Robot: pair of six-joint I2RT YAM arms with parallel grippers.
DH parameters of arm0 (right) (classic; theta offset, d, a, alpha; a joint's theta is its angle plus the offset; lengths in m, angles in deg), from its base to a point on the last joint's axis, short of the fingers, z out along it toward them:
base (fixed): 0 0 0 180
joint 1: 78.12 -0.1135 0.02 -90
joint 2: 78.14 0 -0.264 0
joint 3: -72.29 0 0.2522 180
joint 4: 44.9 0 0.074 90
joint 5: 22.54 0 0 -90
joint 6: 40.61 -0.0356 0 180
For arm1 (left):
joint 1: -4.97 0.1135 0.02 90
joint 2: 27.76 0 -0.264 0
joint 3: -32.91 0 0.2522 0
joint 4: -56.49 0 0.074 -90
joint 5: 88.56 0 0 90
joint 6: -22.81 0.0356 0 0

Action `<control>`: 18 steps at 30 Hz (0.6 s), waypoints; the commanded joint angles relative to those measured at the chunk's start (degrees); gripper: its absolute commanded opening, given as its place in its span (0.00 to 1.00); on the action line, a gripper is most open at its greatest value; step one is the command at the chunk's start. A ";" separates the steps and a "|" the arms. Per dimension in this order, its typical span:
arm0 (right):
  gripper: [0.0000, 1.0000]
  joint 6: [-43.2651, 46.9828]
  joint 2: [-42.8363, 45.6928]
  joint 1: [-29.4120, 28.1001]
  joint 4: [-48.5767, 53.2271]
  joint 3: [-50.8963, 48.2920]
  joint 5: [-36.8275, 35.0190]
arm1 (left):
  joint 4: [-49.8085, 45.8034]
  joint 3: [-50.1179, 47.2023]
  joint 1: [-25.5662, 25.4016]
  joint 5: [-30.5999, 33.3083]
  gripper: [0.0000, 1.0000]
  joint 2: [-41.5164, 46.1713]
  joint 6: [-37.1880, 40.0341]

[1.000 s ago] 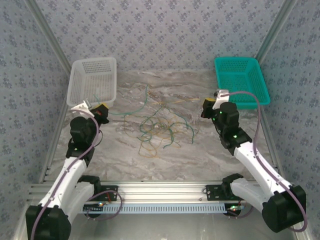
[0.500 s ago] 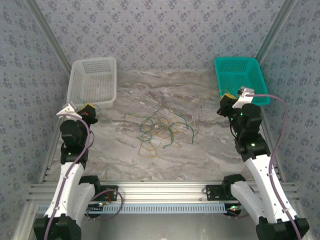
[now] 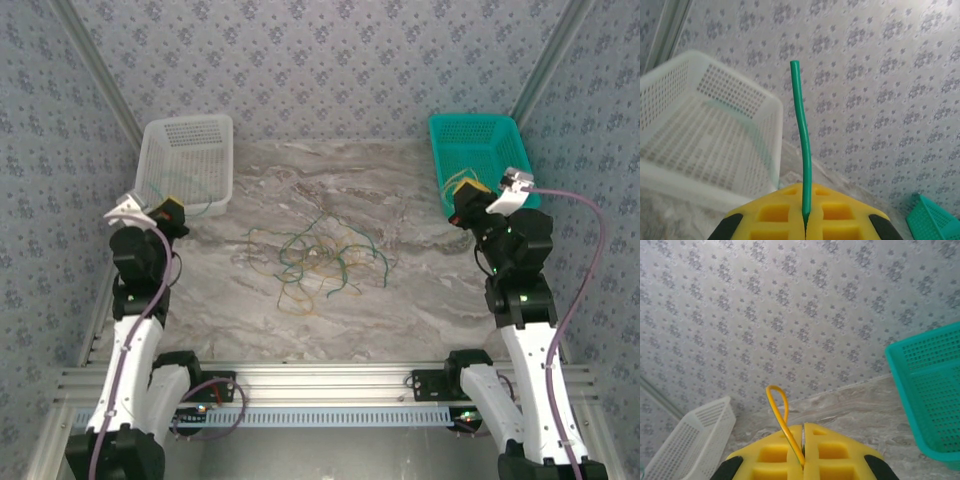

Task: Untangle the cables

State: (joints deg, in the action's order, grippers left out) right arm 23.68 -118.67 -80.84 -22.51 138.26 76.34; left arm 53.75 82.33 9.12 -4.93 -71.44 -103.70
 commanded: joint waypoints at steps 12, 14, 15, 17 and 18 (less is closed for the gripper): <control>0.00 7.57 -1.15 -9.99 -2.16 1.10 2.19 | 4.43 26.44 4.26 -1.03 0.00 -37.87 12.33; 0.00 7.55 -1.21 -10.62 -2.29 0.85 1.93 | 3.38 31.14 4.78 -0.19 0.00 -43.82 13.17; 0.00 7.66 -1.13 -10.92 -2.42 0.71 1.84 | 2.34 33.55 5.09 0.54 0.00 -46.75 13.60; 0.00 7.87 -0.95 -11.41 -2.39 0.31 1.76 | 1.72 37.23 5.17 2.16 0.00 -51.23 14.23; 0.00 7.96 -0.82 -11.77 -2.28 0.14 1.46 | 2.13 38.92 5.23 2.35 0.00 -53.66 14.66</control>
State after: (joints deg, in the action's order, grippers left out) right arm 29.86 -119.92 -91.77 -23.63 137.85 78.81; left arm 54.60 116.06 14.23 -3.60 -122.15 -91.44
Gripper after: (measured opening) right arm 0.067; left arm 0.047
